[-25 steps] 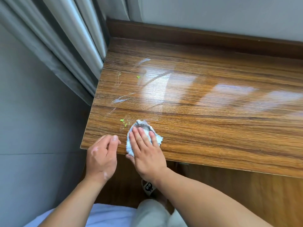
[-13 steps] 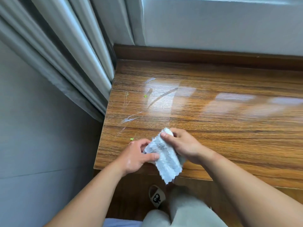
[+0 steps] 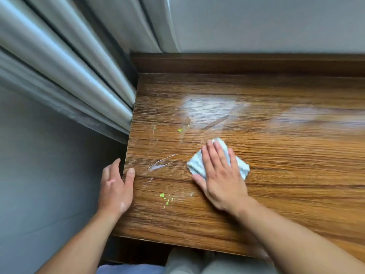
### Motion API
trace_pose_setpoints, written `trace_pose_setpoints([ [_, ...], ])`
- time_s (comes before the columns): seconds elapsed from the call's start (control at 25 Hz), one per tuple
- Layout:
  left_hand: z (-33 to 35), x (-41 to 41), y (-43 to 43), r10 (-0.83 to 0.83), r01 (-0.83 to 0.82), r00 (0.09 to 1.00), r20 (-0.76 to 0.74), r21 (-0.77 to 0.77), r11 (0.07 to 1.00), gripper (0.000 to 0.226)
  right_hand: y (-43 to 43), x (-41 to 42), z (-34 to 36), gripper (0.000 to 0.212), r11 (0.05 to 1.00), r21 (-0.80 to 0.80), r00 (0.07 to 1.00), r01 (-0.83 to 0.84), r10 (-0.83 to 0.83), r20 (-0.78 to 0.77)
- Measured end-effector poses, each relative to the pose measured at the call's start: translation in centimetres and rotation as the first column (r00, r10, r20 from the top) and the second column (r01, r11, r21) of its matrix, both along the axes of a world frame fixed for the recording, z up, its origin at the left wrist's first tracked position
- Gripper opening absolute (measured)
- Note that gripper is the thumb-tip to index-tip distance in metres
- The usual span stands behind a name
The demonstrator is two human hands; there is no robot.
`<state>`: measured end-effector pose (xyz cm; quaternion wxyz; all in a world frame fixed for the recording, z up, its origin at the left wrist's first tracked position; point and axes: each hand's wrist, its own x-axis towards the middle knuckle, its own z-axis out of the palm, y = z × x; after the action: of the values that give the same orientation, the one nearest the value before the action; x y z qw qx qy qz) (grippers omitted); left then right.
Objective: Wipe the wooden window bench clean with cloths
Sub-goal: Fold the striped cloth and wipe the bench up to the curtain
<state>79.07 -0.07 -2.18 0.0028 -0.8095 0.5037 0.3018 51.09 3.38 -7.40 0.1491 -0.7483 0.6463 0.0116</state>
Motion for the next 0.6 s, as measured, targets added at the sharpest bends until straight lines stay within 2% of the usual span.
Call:
trace_pose_setpoints([
  [0.12, -1.6, -0.8, -4.6, -0.013, 0.003, 0.996, -0.087, -0.109, 0.994, 0.054, -12.4, -3.3, 0.2, 0.081, 0.991, 0.041, 0.989, 0.129, -0.126, -0.078],
  [0.24, -3.2, -0.8, -8.8, -0.077, 0.059, 0.993, -0.088, -0.197, 0.979, 0.046, -16.9, -2.4, -0.2, 0.078, 0.961, 0.012, 0.959, 0.276, -0.275, -0.073],
  [0.32, -4.6, -0.3, -9.4, -0.083, 0.055, 0.989, -0.122, -0.218, 0.974, 0.045, -13.0, 0.5, -0.2, 0.077, 0.981, -0.028, 0.980, 0.191, -0.192, -0.057],
  [0.4, -5.1, 0.0, -9.1, -0.062, 0.020, 0.982, -0.178, -0.228, 0.974, 0.045, -4.7, 3.7, 0.2, 0.076, 1.000, -0.005, 0.999, -0.011, 0.011, -0.031],
  [0.48, -5.3, -0.1, -8.8, -0.062, 0.012, 0.978, -0.200, -0.243, 0.970, 0.045, 3.2, 5.7, 1.3, 0.077, 0.975, 0.005, 0.975, -0.222, 0.222, -0.031],
  [0.56, -5.3, -0.3, -9.0, -0.043, -0.007, 0.980, -0.193, -0.250, 0.968, 0.045, 3.3, 4.4, 1.2, 0.076, 0.949, 0.019, 0.947, -0.315, 0.315, -0.058],
  [0.6, -5.3, -0.4, -9.1, -0.038, -0.012, 0.981, -0.188, -0.258, 0.966, 0.045, 0.7, 3.3, 0.7, 0.076, 0.959, 0.005, 0.955, -0.284, 0.283, -0.084],
])
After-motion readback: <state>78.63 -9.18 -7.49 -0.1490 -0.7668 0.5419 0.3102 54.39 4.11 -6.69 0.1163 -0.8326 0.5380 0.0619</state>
